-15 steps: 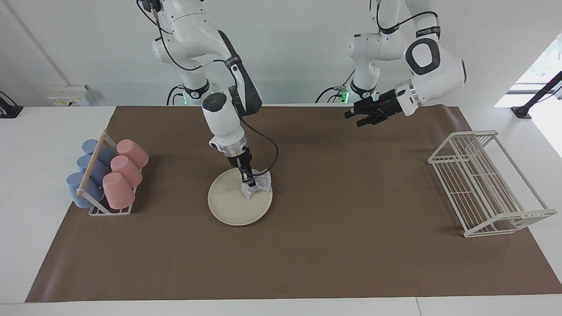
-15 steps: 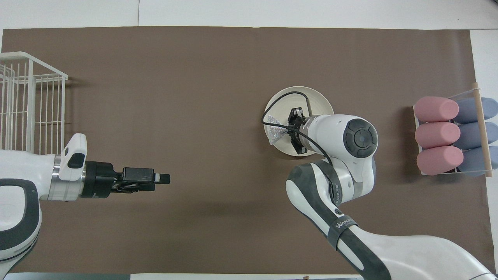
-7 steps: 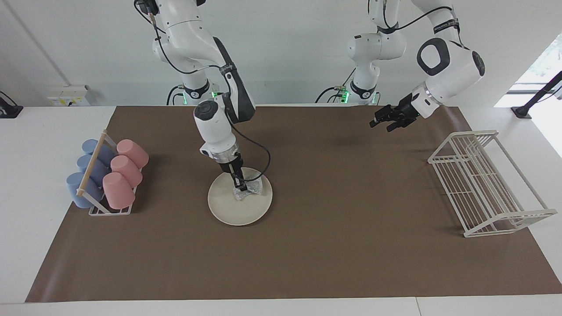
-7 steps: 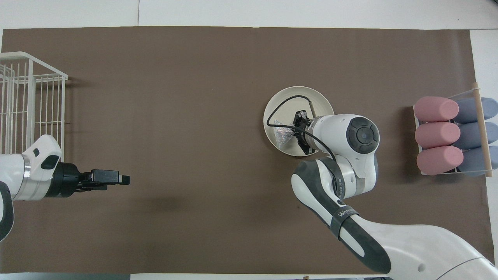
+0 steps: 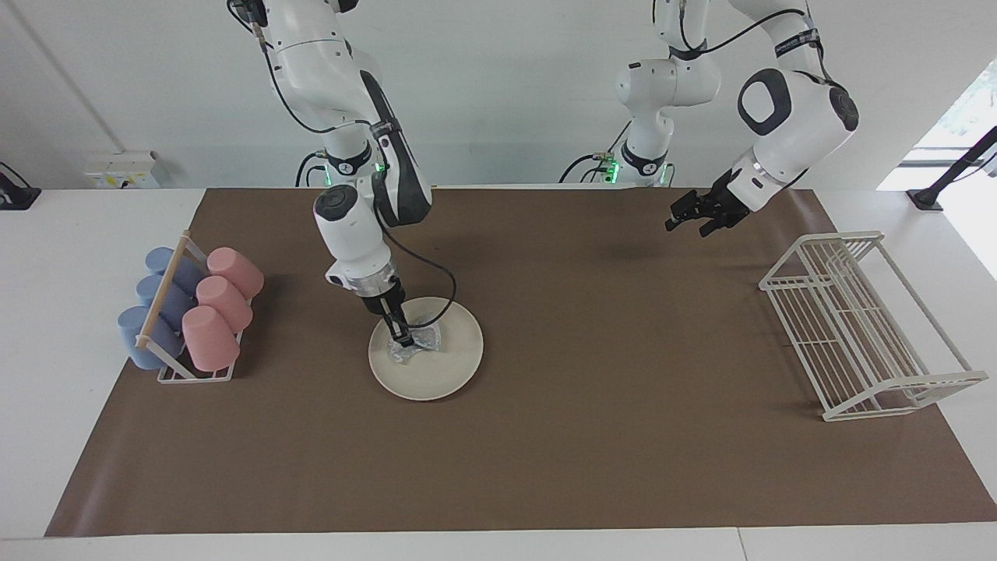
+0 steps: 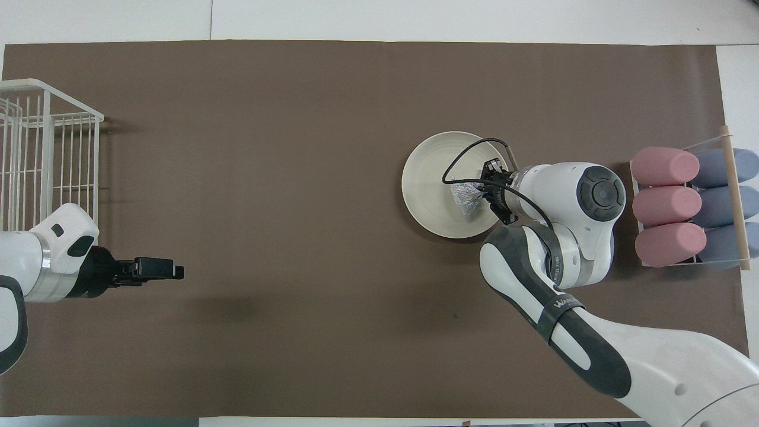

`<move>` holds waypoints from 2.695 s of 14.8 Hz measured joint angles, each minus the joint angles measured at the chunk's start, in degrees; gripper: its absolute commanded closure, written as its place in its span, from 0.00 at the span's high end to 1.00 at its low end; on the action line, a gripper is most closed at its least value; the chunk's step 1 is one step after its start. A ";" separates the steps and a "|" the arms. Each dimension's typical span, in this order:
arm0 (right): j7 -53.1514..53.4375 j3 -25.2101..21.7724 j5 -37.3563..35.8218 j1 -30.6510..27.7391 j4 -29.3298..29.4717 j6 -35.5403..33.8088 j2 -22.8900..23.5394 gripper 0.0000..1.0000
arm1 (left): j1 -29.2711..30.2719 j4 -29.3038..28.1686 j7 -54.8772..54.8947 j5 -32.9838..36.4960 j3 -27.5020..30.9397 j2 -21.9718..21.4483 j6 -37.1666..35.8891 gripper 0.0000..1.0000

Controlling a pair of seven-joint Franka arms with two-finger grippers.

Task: Wipe plate with sponge
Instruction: 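Rub the cloth around the plate surface with the right gripper, then lift the cloth off the plate with the right gripper while the left gripper reaches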

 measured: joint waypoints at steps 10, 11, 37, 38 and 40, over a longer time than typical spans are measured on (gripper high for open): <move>12.38 -0.04 0.01 9.26 -1.02 7.27 0.98 0.00 | -0.06 0.00 -0.30 0.05 -0.31 0.06 0.18 1.00; 9.68 -0.04 0.02 8.33 -1.02 7.16 0.96 0.00 | -0.06 0.00 -0.31 0.05 -0.31 0.06 0.19 1.00; 12.35 0.20 0.04 8.80 10.71 -16.73 -3.58 0.00 | -0.29 0.75 -1.97 -1.57 -0.39 0.61 2.41 1.00; 13.57 0.20 0.04 8.82 12.42 -20.30 -5.34 0.00 | -0.66 1.01 -2.26 -5.19 -0.45 0.76 2.50 1.00; 16.10 0.22 0.04 9.02 14.77 -26.88 -9.23 0.00 | -2.33 2.20 -3.48 -13.95 -0.73 1.29 2.56 1.00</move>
